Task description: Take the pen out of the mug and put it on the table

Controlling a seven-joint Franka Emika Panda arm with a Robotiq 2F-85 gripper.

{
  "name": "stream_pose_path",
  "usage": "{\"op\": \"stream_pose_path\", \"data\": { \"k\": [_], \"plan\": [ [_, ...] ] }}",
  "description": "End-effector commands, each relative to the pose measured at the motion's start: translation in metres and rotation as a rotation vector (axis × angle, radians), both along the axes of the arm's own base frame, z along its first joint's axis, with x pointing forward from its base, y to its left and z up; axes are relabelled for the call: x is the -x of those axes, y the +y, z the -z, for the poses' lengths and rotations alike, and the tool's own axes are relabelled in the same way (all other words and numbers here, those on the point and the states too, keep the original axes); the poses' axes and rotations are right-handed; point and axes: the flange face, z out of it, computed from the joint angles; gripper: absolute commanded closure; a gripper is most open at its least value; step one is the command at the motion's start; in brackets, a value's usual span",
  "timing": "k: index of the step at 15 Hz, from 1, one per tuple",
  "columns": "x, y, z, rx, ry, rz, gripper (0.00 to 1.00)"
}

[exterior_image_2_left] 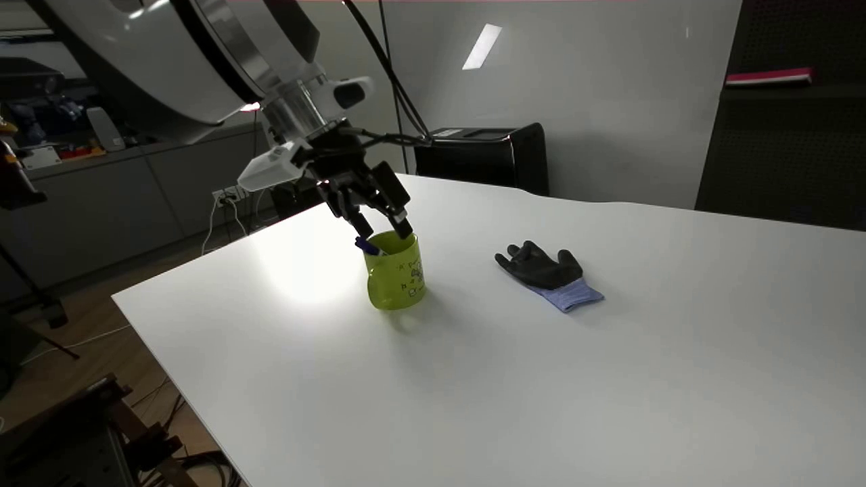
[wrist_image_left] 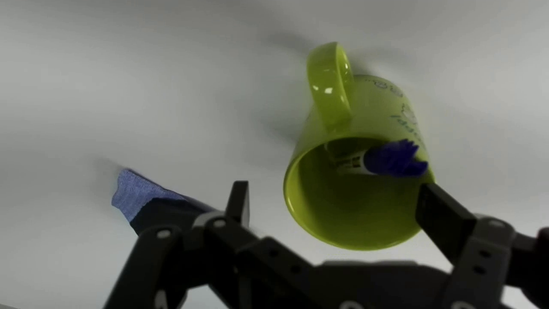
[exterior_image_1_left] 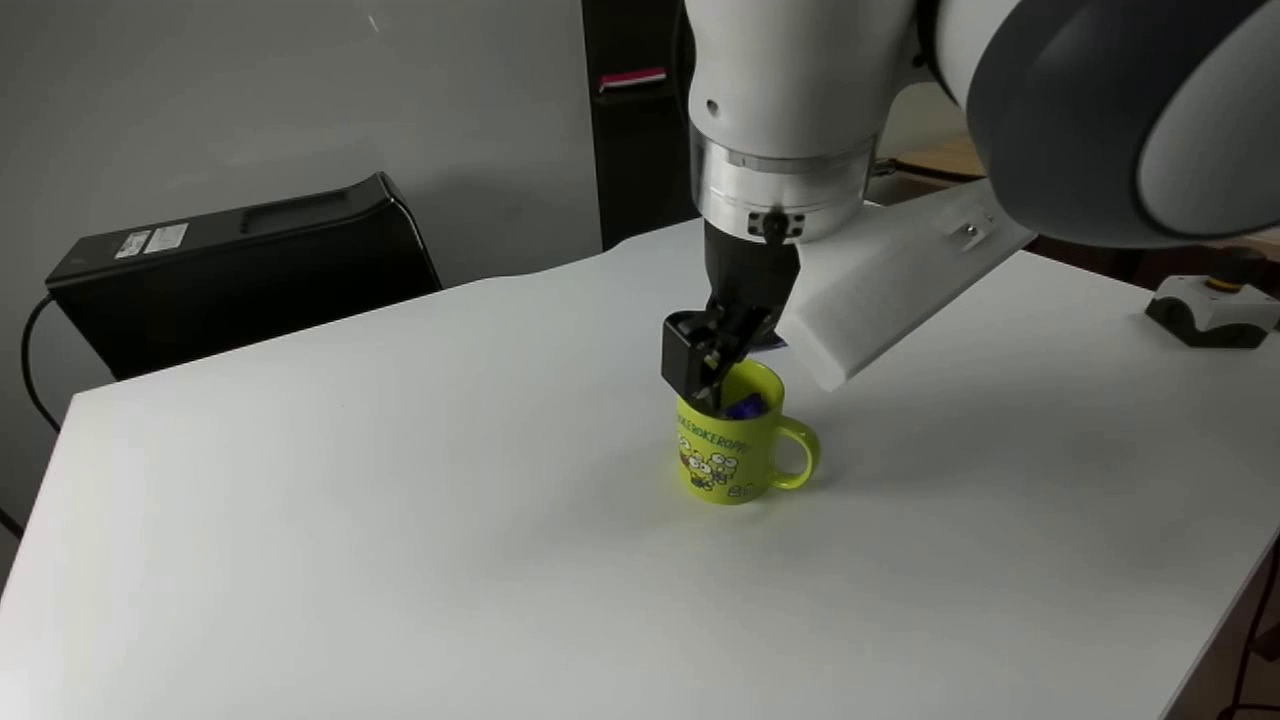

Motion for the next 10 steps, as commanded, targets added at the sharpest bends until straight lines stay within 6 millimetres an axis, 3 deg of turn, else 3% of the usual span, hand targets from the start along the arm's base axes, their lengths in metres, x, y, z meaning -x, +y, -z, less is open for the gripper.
{"op": "stream_pose_path", "data": {
  "k": [1, 10],
  "plan": [
    [-0.0012, 0.0052, -0.0148, -0.033, -0.041, 0.025, 0.00],
    [0.0025, 0.0083, -0.0147, -0.065, -0.018, 0.065, 0.00]
  ]
}}
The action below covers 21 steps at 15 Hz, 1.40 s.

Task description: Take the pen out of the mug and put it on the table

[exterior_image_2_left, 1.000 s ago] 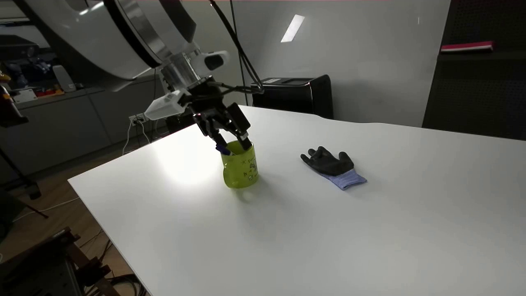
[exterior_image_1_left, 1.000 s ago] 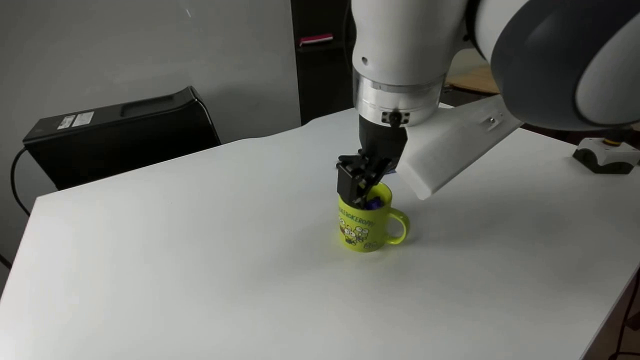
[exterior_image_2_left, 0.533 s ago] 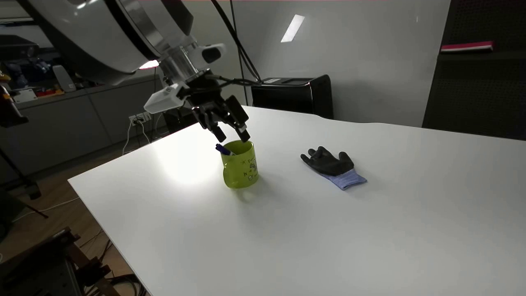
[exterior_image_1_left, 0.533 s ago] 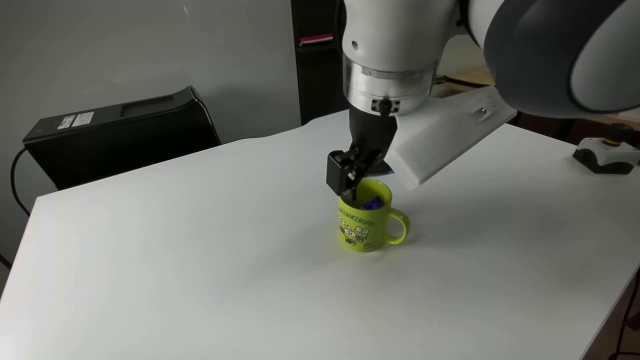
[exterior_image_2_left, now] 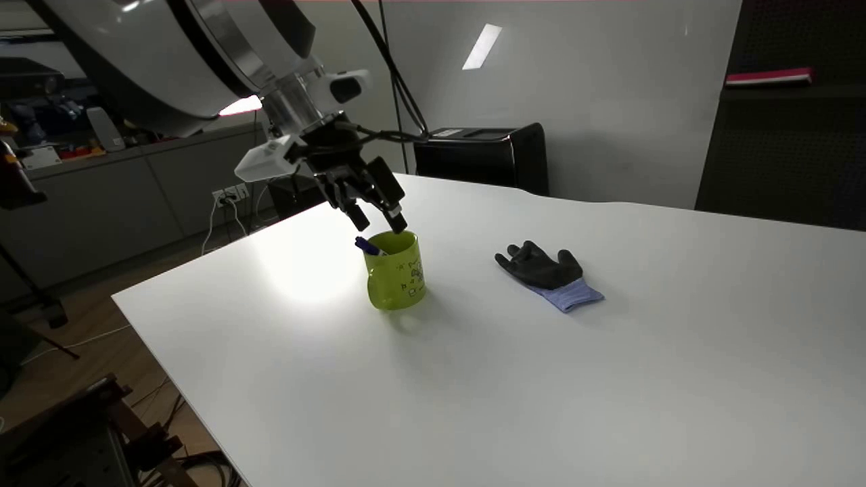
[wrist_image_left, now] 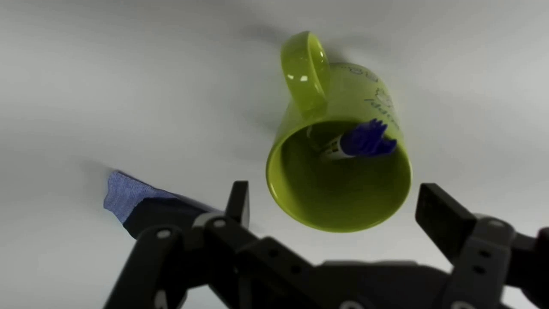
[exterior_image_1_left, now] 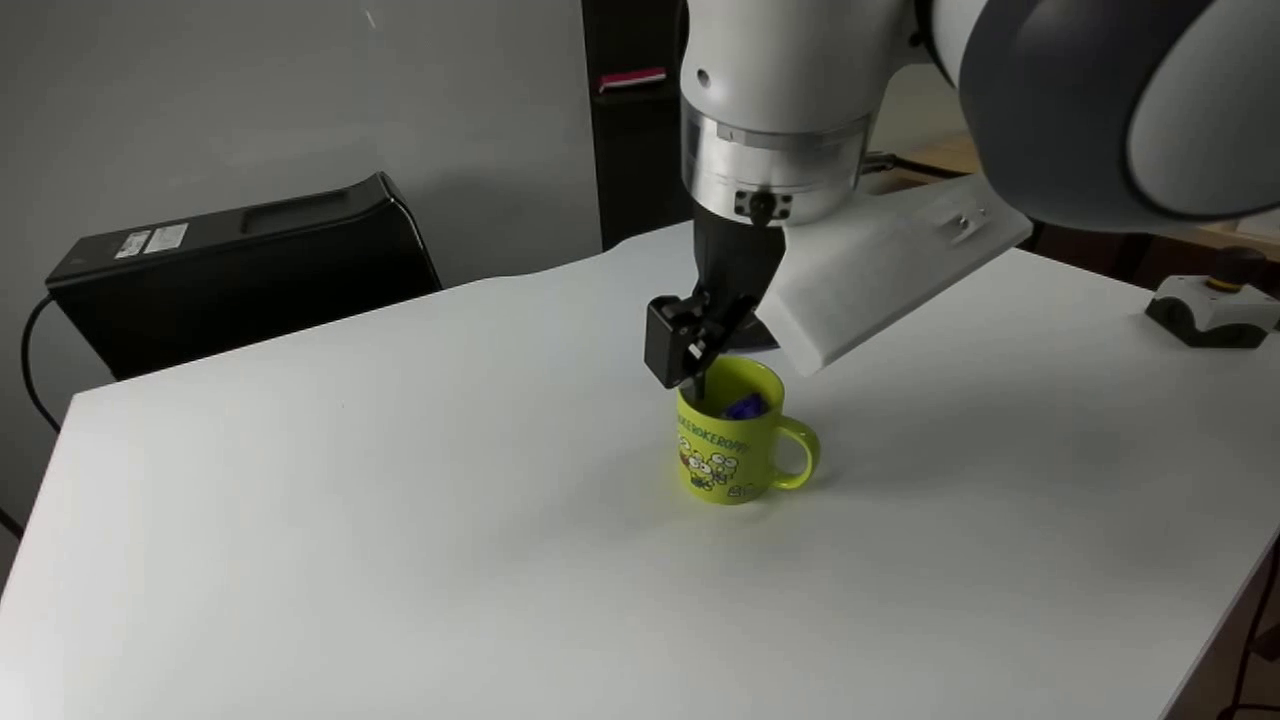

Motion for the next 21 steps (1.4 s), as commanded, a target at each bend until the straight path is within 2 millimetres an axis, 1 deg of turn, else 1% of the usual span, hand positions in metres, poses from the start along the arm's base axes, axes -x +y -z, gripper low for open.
{"op": "stream_pose_path", "data": {
  "k": [1, 8, 21],
  "plan": [
    [0.0048, 0.0041, -0.0064, -0.022, 0.000, 0.031, 0.00],
    [0.0099, 0.0076, -0.0044, -0.034, 0.011, 0.047, 0.00],
    [0.0122, 0.0094, -0.0011, -0.035, 0.024, 0.057, 0.00]
  ]
}}
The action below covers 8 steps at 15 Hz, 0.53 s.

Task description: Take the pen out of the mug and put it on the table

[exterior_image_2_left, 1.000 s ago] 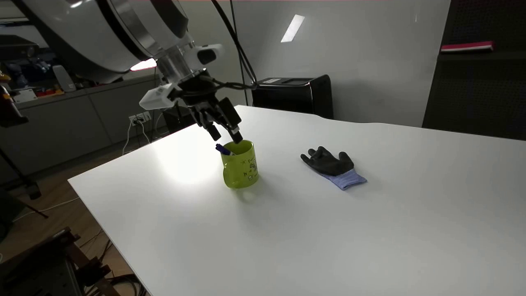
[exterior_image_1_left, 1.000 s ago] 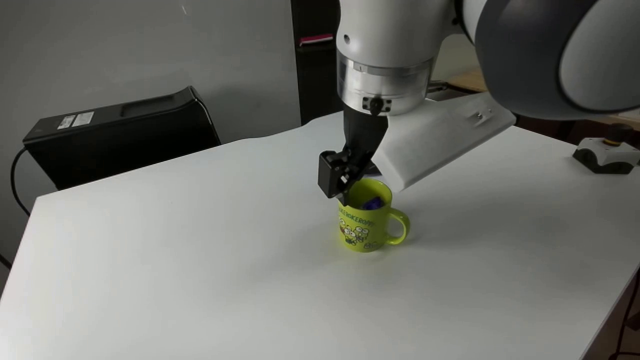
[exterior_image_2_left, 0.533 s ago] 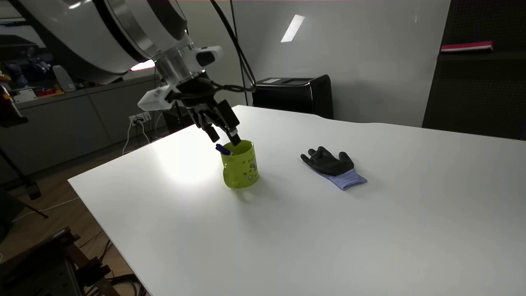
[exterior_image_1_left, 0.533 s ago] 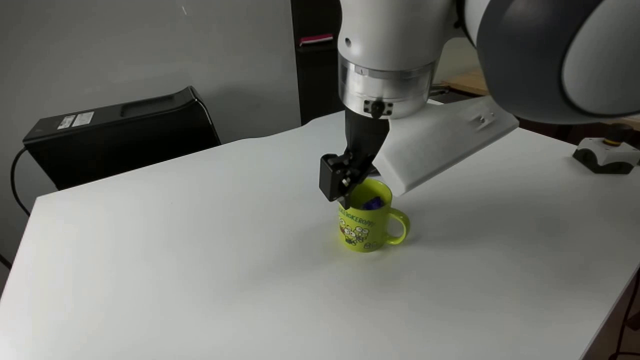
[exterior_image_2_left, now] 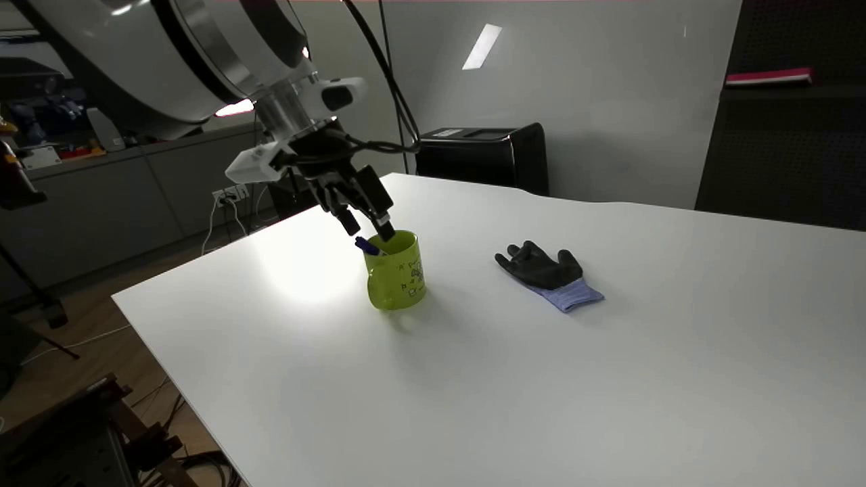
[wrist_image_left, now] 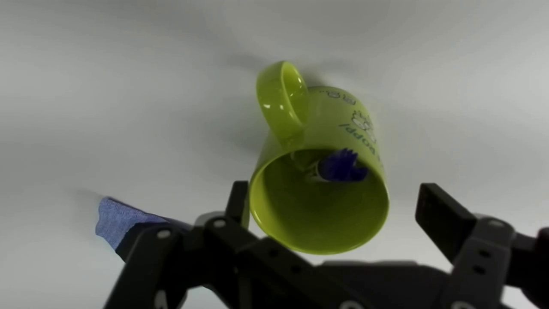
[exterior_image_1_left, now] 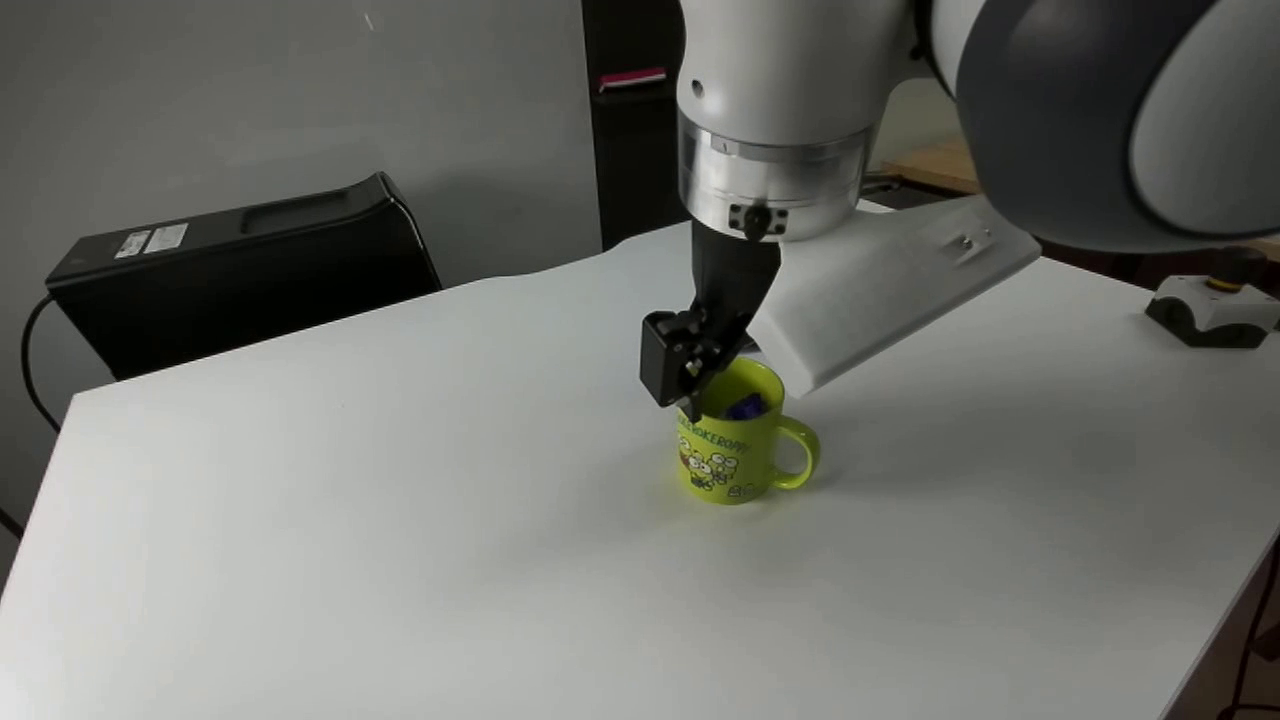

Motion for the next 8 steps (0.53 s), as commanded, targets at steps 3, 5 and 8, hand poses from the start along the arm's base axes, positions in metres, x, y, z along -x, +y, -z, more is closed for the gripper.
{"op": "stream_pose_path", "data": {
  "k": [3, 5, 8],
  "plan": [
    [0.0046, 0.0033, -0.0057, -0.005, -0.002, 0.018, 0.00],
    [0.0053, 0.0043, -0.0055, -0.005, -0.001, 0.017, 0.00],
    [0.0062, 0.0044, -0.0050, -0.006, 0.001, 0.022, 0.00]
  ]
}}
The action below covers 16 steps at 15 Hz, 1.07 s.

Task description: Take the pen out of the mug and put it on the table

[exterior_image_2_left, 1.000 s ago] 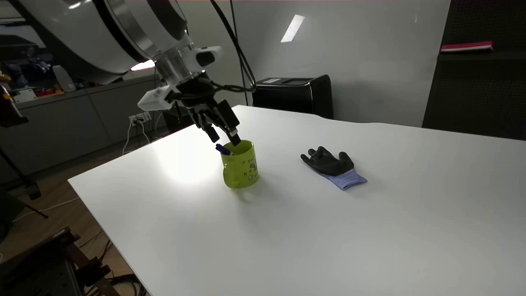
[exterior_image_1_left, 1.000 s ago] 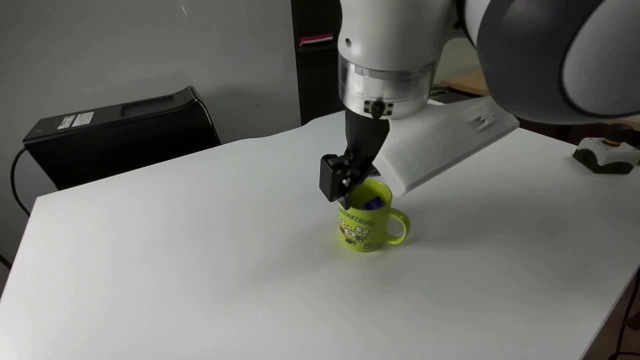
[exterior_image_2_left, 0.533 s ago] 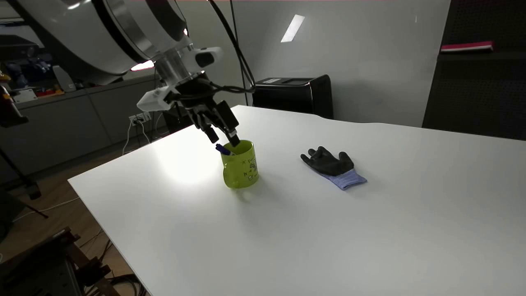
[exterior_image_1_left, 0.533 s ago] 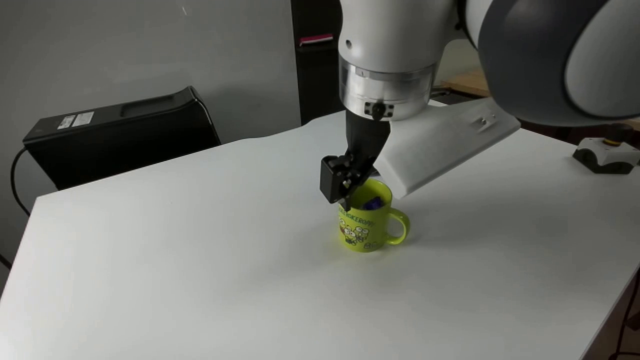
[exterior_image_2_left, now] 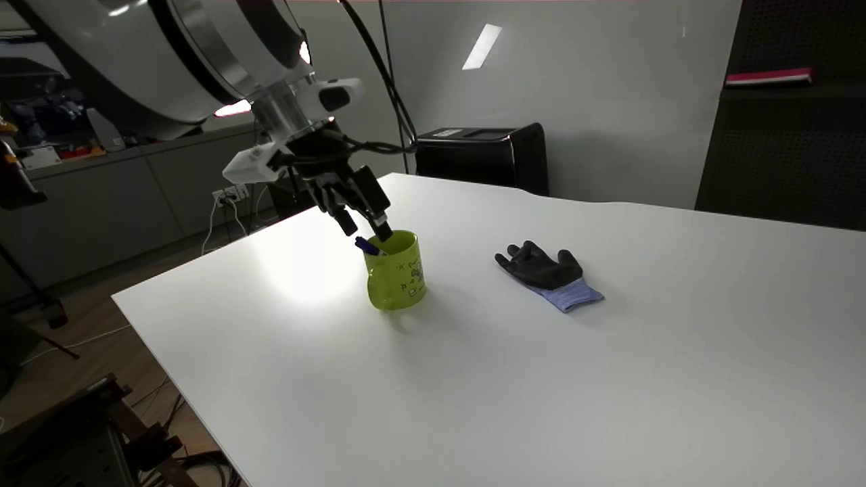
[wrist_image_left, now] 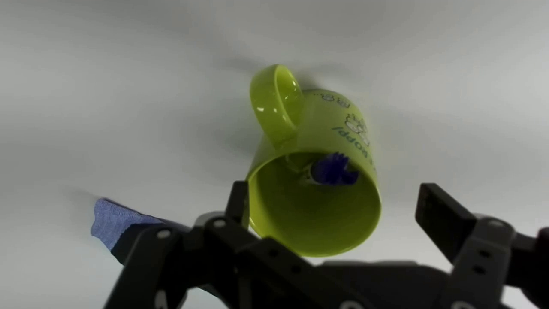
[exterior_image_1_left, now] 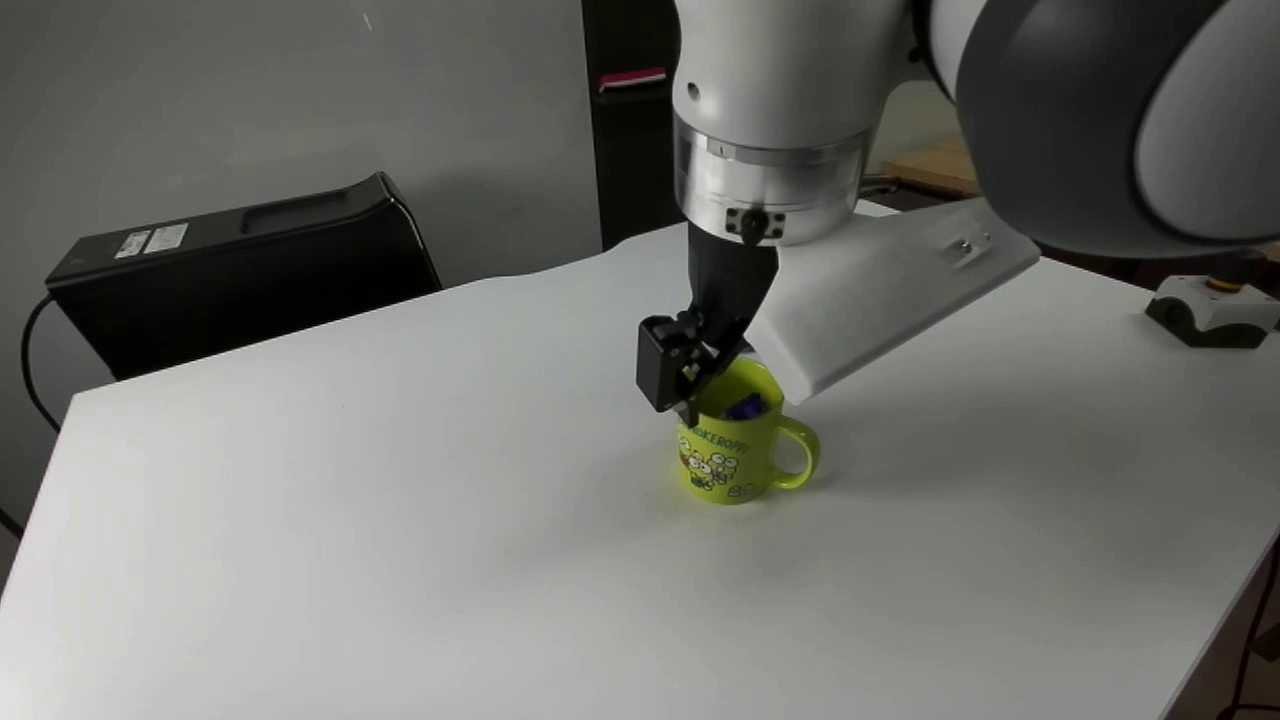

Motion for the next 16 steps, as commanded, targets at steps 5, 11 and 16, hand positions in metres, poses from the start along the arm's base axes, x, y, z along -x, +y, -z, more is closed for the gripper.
{"op": "stream_pose_path", "data": {
  "k": [5, 11, 16],
  "plan": [
    [0.003, -0.004, -0.005, 0.005, -0.016, 0.078, 0.00],
    [0.002, -0.011, -0.001, 0.011, -0.018, 0.151, 0.00],
    [0.004, -0.008, 0.000, 0.012, -0.011, 0.168, 0.00]
  ]
}}
